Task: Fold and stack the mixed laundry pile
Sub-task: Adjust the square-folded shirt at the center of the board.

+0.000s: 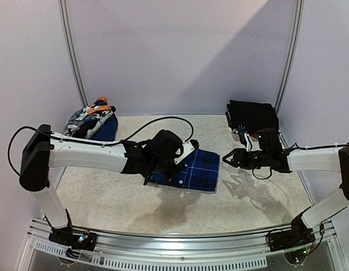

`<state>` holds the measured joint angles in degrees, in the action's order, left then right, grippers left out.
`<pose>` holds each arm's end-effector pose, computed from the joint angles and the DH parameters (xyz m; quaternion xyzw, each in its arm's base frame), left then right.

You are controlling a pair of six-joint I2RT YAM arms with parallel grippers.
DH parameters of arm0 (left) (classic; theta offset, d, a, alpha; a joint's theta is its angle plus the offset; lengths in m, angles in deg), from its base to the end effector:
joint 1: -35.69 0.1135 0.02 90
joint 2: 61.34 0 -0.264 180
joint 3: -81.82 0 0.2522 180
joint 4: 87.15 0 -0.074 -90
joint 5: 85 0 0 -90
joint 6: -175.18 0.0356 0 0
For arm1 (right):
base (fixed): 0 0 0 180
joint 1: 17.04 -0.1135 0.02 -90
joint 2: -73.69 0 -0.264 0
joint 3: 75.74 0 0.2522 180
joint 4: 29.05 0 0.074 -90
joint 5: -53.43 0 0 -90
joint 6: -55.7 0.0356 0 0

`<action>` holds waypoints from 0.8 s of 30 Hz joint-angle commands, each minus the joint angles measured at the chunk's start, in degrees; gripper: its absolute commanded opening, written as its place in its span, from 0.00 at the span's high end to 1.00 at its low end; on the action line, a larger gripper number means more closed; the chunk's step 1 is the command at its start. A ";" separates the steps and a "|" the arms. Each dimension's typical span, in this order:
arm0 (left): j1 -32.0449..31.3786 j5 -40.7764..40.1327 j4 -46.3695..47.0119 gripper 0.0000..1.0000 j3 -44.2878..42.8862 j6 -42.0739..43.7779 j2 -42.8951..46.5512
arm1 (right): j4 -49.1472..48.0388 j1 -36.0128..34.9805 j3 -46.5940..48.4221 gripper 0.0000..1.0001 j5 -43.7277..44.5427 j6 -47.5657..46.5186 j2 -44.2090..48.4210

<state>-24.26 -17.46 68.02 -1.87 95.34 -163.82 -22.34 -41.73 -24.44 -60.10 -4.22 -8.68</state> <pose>0.2087 -0.3335 0.2163 0.4551 0.7821 -0.0002 0.4257 0.2532 0.1321 0.1797 -0.0483 0.8823 0.3607 0.2984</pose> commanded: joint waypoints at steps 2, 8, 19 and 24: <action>-6.04 -7.59 6.11 0.43 4.17 9.83 2.52 | -2.27 -0.18 -3.96 0.40 3.65 1.35 4.45; -14.43 -14.64 15.37 0.37 7.77 23.27 -1.50 | -2.27 -0.18 -7.31 0.33 8.04 1.97 8.77; -17.31 -8.57 11.26 0.39 3.79 27.08 -9.17 | -0.84 -0.02 -11.26 0.17 14.38 3.03 15.56; -17.32 -6.65 6.56 0.44 1.03 27.57 -12.45 | -0.21 0.23 -12.42 0.10 16.42 3.43 17.59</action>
<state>-41.20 -26.64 78.01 1.76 121.67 -173.59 -23.65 -41.73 -35.46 -46.86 -1.16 6.99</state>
